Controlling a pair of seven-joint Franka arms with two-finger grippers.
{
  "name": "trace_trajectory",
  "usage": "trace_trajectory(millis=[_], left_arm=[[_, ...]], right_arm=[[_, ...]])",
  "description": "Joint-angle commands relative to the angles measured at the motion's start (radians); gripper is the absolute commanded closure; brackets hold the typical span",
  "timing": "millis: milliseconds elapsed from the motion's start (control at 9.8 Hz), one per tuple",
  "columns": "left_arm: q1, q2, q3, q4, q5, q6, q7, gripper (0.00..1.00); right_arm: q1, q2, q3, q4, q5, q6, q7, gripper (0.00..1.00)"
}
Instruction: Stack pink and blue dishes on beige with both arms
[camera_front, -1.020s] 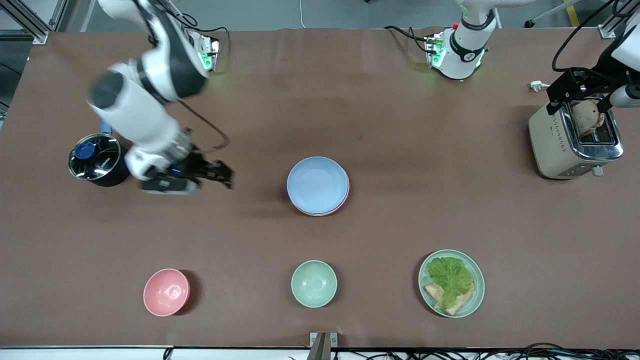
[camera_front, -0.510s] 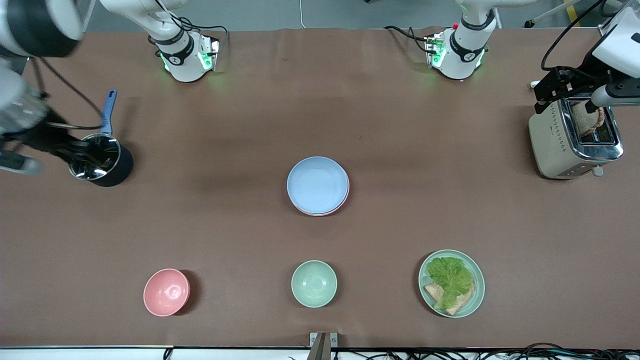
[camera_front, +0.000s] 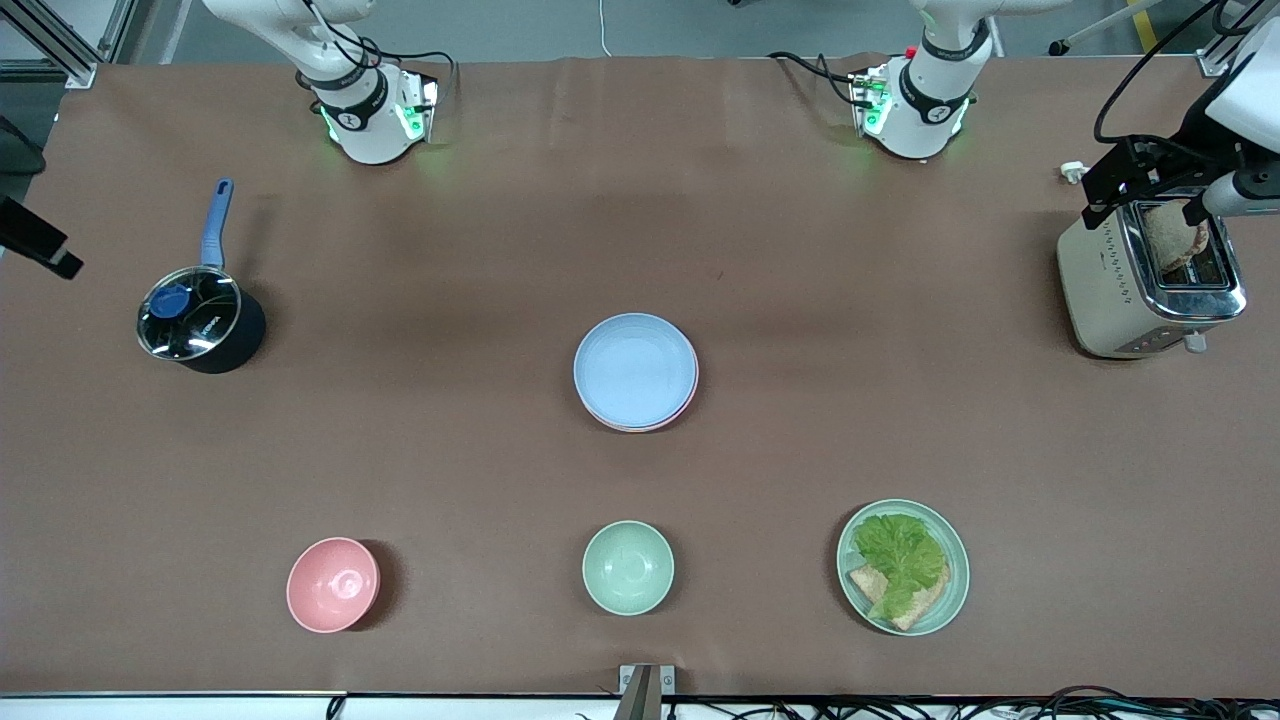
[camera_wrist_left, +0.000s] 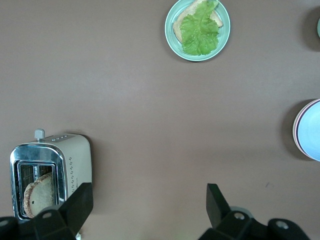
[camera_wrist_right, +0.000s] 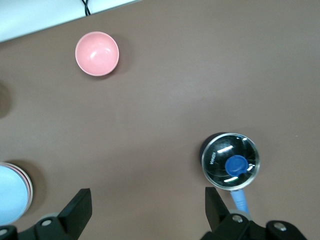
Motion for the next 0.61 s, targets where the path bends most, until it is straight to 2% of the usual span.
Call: trace_trajectory(millis=[0, 510], left_arm=[[0.007, 0.001, 0.001, -0.027, -0.017, -0.013, -0.005, 0.00], [0.009, 0.003, 0.003, -0.024, -0.019, -0.014, 0.015, 0.00]], right_arm=[[0.004, 0.016, -0.014, 0.001, -0.008, -0.022, -0.034, 0.00], [0.006, 0.016, -0.011, 0.003, -0.009, -0.036, -0.049, 0.00]])
